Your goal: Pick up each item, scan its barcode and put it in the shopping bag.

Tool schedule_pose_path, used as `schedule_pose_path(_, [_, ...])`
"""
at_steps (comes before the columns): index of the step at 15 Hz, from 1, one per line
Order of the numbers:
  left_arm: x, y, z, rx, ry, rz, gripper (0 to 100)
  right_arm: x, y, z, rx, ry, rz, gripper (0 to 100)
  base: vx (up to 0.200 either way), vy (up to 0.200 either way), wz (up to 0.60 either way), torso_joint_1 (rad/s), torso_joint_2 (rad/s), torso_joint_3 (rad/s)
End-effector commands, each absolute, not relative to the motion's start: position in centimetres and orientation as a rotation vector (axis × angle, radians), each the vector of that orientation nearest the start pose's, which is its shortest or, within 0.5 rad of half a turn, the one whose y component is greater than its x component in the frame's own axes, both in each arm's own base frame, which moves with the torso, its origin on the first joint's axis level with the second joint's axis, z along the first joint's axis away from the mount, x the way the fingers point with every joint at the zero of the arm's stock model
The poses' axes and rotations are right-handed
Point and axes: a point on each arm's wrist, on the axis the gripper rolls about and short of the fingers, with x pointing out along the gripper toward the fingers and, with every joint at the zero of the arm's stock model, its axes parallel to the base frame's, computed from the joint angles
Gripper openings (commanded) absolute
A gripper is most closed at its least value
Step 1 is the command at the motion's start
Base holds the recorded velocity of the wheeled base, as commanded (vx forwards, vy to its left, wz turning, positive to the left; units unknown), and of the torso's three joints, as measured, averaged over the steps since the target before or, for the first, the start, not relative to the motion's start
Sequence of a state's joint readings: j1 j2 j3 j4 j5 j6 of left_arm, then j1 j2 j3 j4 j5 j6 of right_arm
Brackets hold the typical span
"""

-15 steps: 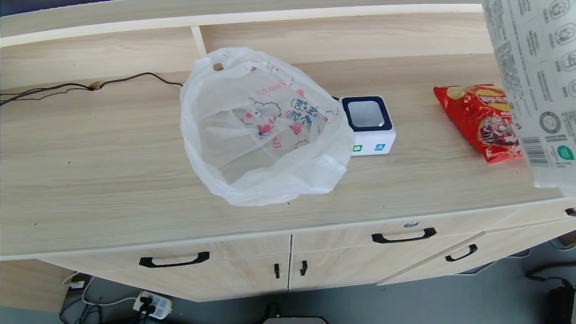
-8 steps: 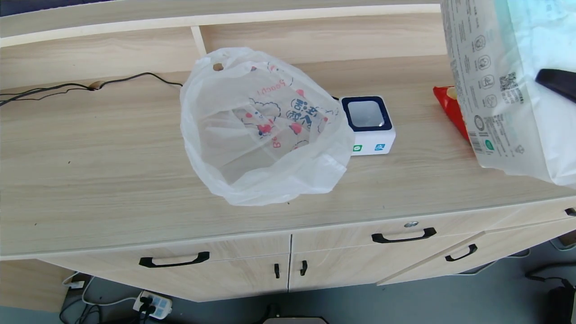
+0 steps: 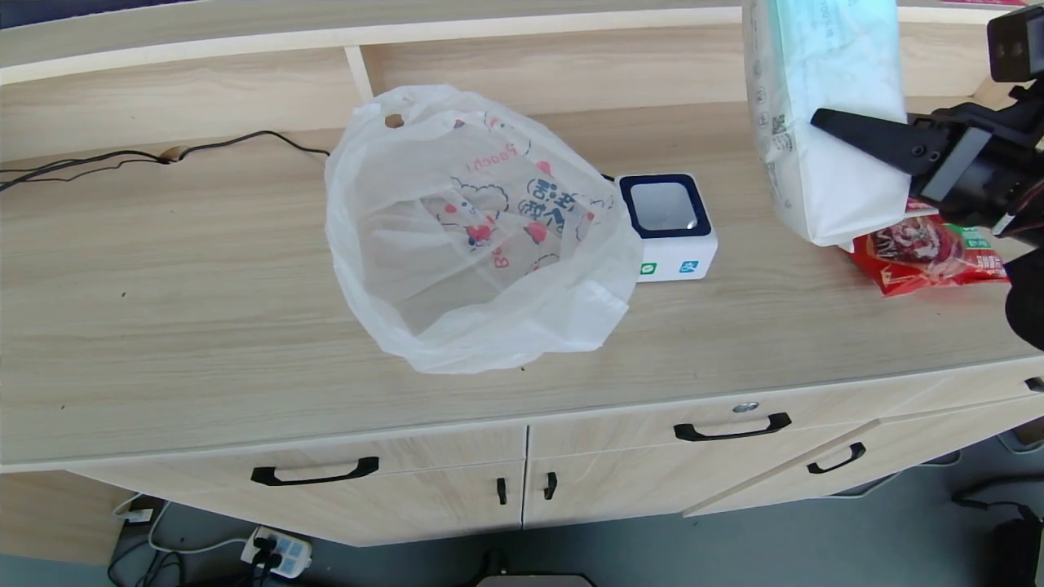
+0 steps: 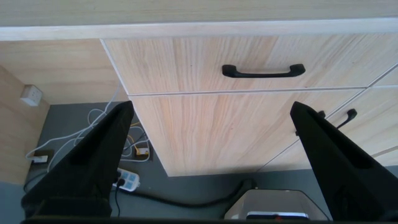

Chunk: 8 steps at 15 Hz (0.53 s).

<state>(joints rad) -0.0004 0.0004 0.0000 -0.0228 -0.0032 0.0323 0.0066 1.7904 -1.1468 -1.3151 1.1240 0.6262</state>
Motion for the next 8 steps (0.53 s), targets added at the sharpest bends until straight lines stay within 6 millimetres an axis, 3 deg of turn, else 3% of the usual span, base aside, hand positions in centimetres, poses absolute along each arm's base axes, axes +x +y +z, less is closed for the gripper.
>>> schedule_pose_path(1, [-2.3, 0.0, 7.8, 0.032, -0.023, -0.003, 100, 34.0, 4.8, 28.9, 0.199, -0.197, 1.28, 0, 0.0, 0.0, 0.0, 0.0, 0.0, 0.0])
schedule_pose_path(4, [-2.3, 0.0, 7.8, 0.032, -0.023, -0.003, 100, 35.2, 5.9, 27.7, 0.219, -0.168, 1.307, 0, 0.0, 0.0, 0.0, 0.0, 0.0, 0.0])
schedule_pose_path(8, [-2.3, 0.0, 7.8, 0.032, -0.023, -0.003, 100, 37.1, 5.5, 28.1, 0.194, -0.208, 1.294, 0, 0.0, 0.0, 0.0, 0.0, 0.0, 0.0])
